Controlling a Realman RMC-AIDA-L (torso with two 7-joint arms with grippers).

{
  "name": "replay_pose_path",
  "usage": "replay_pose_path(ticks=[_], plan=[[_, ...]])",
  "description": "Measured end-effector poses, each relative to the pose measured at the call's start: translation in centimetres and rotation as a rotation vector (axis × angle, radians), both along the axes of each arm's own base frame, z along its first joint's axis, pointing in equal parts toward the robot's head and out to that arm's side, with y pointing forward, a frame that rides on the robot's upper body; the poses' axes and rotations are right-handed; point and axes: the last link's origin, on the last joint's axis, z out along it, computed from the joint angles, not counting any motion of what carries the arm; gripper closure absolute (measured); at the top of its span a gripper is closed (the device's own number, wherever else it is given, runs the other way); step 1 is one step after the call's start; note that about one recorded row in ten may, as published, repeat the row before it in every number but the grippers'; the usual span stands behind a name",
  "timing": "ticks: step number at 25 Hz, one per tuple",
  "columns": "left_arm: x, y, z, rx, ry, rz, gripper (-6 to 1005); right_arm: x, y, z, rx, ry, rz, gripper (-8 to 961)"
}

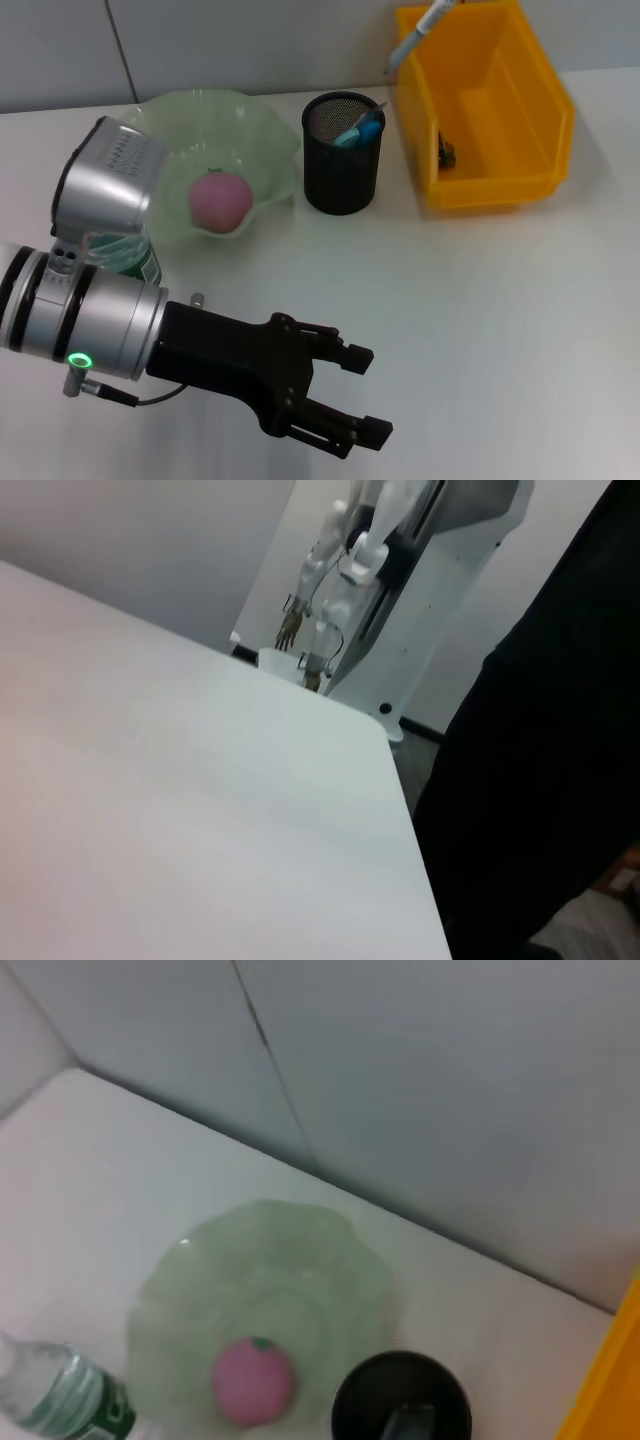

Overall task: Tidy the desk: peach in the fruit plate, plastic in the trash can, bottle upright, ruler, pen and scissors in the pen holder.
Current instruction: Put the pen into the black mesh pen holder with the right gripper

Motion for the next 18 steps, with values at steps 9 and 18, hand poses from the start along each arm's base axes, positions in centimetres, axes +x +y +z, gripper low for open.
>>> replay_pose_path(ticks=[9, 18], plan=[[-0.3, -0.6, 0.3, -0.005, -0.051, 0.002, 135, -2.4, 2.2, -5.3, 0.012, -0.119, 0.040, 783], [-0.6, -1.0, 0.5, 0.007, -0.092, 0.023, 135, -2.6, 2.7, -10.4, 0.009, -0.229, 0.078, 783]])
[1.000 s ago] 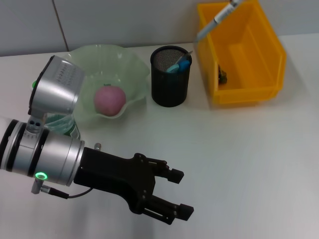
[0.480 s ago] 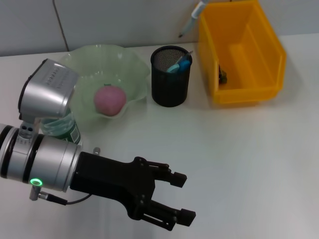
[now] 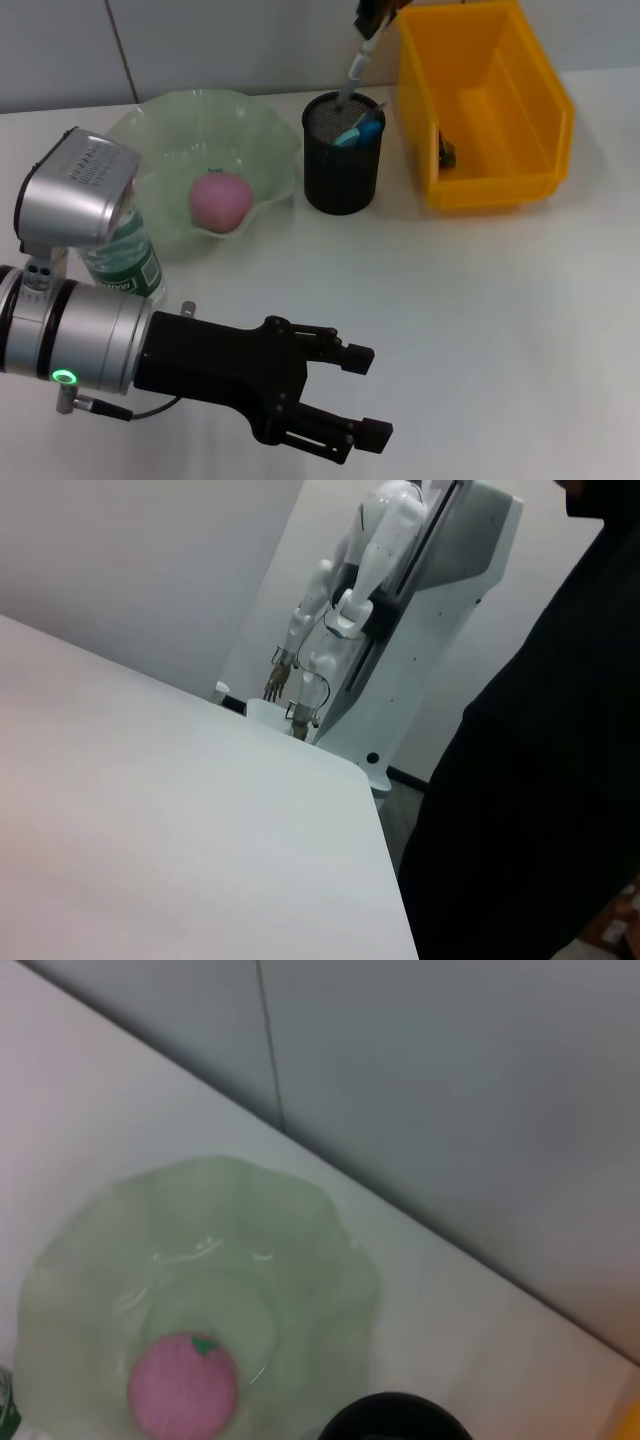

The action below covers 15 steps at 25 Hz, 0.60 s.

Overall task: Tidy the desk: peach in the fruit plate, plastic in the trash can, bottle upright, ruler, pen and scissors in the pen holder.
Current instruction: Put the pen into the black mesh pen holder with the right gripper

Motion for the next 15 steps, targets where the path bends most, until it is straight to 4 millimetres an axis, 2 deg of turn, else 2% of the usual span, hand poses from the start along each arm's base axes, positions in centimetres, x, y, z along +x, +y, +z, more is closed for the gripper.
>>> replay_pose_path(ticks=[10, 15], plan=[[-0.1, -0.2, 0.2, 0.000, -0.024, 0.014, 135, 0.5, -0.5, -2.9, -0.016, -0.030, 0.020, 784], [-0.1, -0.2, 0.3, 0.000, -0.025, 0.015, 135, 0.6, -0.6, -3.3, -0.015, -0.032, 0.023, 719]])
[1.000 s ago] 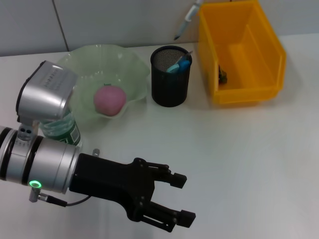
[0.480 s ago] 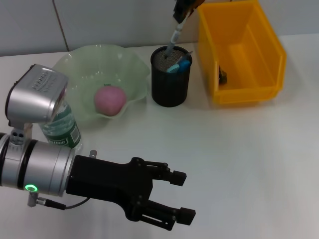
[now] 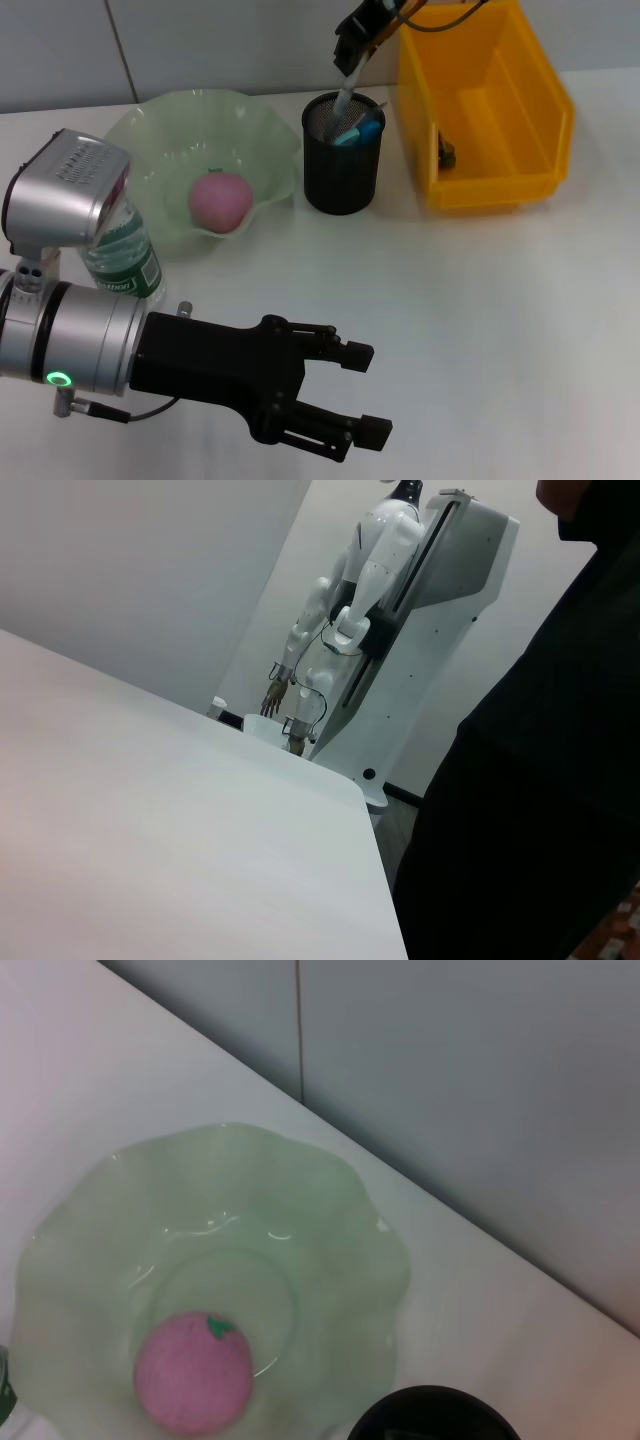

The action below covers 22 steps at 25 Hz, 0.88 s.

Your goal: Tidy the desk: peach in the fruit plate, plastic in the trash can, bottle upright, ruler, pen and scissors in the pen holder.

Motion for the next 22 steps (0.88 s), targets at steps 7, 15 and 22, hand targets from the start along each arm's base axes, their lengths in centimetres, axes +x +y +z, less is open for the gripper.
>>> replay_pose_path(ticks=[7, 15, 22], plan=[[0.0, 0.0, 0.0, 0.003, -0.010, 0.006, 135, 0.2, -0.2, -0.2, 0.005, 0.004, 0.006, 628], [-0.6, 0.4, 0.5, 0.051, -0.073, 0.034, 135, -0.2, -1.6, 1.8, 0.124, 0.170, 0.163, 375], [-2.6, 1.1, 1.1, 0.183, -0.180, 0.085, 135, 3.0, -7.5, 4.7, 0.109, 0.619, 0.422, 284]])
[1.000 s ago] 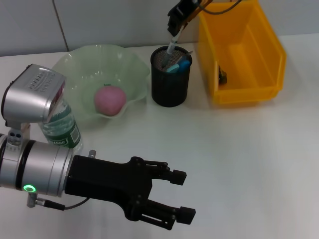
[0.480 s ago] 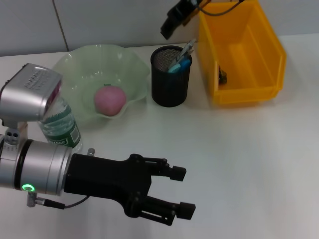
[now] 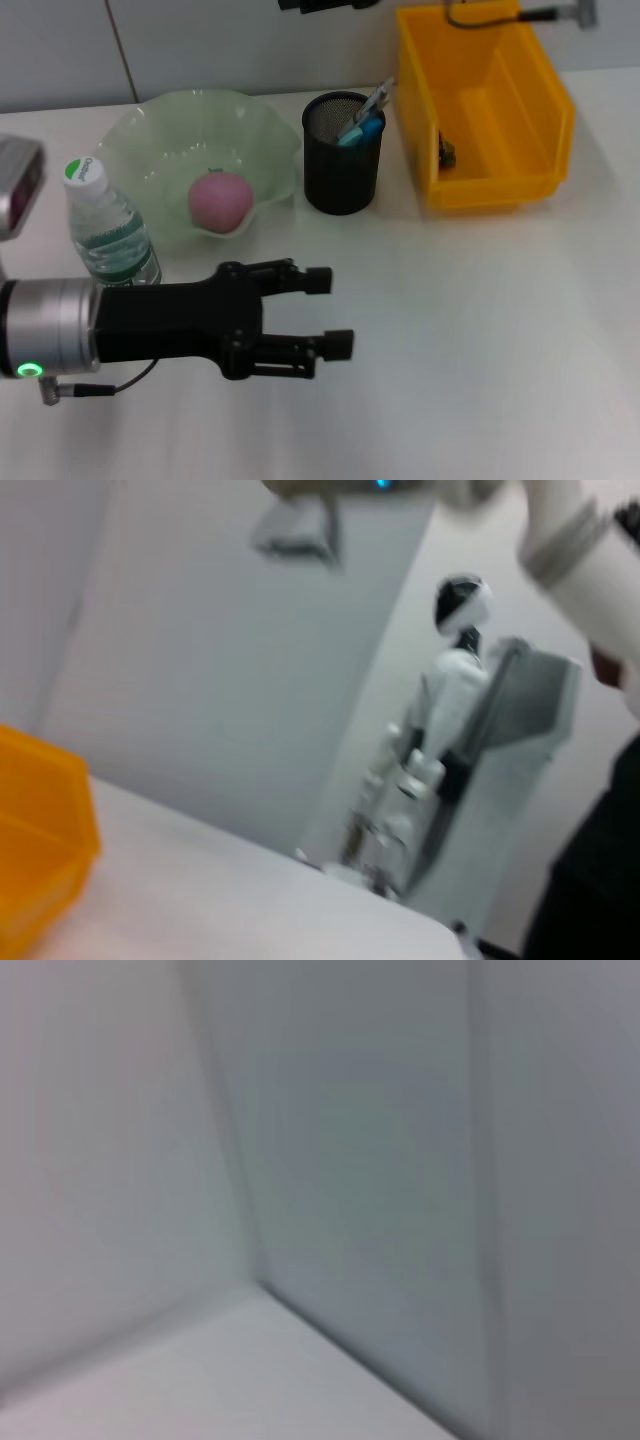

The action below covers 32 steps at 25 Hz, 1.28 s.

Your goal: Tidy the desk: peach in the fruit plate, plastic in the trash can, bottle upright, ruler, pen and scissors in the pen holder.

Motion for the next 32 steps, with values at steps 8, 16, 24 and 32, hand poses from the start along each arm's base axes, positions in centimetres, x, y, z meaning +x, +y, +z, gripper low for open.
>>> replay_pose_path(ticks=[8, 16, 24, 32], plan=[[-2.6, -0.5, -0.2, 0.139, -0.053, 0.041, 135, 10.5, -6.2, -0.4, -0.093, 0.261, 0.044, 281], [-3.3, -0.9, -0.1, 0.134, -0.043, 0.057, 135, 18.1, -11.6, -4.5, -0.300, 0.297, 0.028, 278], [-3.8, -1.4, -0.6, 0.095, 0.005, 0.039, 135, 19.6, -13.9, -7.4, -0.329, 0.235, 0.097, 176], [-4.6, -1.9, -0.4, 0.122, 0.029, -0.003, 135, 20.3, -14.4, -8.0, -0.278, 0.214, 0.143, 136]])
